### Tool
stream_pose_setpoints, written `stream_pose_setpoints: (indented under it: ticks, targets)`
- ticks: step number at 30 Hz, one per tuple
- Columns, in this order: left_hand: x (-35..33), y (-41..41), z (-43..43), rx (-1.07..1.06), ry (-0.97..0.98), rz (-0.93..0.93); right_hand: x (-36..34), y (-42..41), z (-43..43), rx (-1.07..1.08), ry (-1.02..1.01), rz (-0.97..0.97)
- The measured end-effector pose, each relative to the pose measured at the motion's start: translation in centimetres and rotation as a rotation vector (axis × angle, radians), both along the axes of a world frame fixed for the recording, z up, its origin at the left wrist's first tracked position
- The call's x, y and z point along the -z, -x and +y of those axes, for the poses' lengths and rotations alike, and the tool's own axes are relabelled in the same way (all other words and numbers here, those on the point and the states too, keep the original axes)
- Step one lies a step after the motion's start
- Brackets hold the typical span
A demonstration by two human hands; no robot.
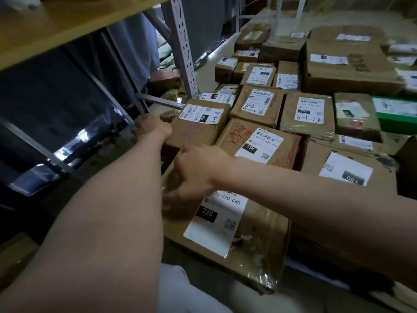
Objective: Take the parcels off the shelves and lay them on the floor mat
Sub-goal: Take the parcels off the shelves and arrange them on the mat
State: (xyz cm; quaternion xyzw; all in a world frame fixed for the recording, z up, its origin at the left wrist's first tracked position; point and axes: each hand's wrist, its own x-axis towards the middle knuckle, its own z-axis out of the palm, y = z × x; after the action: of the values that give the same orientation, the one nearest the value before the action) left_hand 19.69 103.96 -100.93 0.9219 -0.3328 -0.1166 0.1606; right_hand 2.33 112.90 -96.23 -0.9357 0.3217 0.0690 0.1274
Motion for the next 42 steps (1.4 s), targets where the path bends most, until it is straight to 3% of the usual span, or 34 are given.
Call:
stream_pose_setpoints:
  ticks: [4,8,16,19,22,27,30,33,35,39,42]
  targets:
    - [-1.0,1.5,-0.4,0.029,0.034,0.001,1.9,-0.9,2.7,-0.027,-0.054,0.297]
    - [-1.2,4.0,-1.6,0.123,0.074,-0.041,3.5,-1.1,2.8,-0.042,0.01,0.24]
    - [-3.2,9.7,-3.5,0.446,0.202,-0.313,2.6,0.9,0.8,-0.193,0.068,0.263]
    - [-3.9,11.7,-4.3,0.531,0.196,-0.343,2.2,2.5,-1.0,-0.215,-0.015,0.126]
    - [-3.7,13.2,-5.1,0.597,0.168,-0.313,1.9,5.1,-4.3,-0.076,-0.094,-0.102]
    - [-2.6,14.4,-6.6,0.614,0.062,-0.303,1.5,13.5,-9.7,0.266,-0.002,-0.157]
    - [-1.9,15.3,-7.1,0.678,0.039,-0.271,1.8,20.1,-11.7,0.622,0.088,-0.182]
    - [-2.0,17.3,-7.4,0.786,0.057,-0.226,3.2,25.6,-11.5,1.014,0.173,0.011]
    - [-2.3,19.3,-7.6,0.851,0.081,-0.211,4.3,27.9,-10.7,1.164,0.144,0.156]
    - [-3.5,24.0,-7.5,0.983,0.06,-0.24,5.1,29.3,-10.8,1.235,-0.012,0.142]
    - [-3.7,27.0,-7.1,1.061,-0.151,-0.136,5.3,28.9,-11.5,1.218,-0.062,0.11]
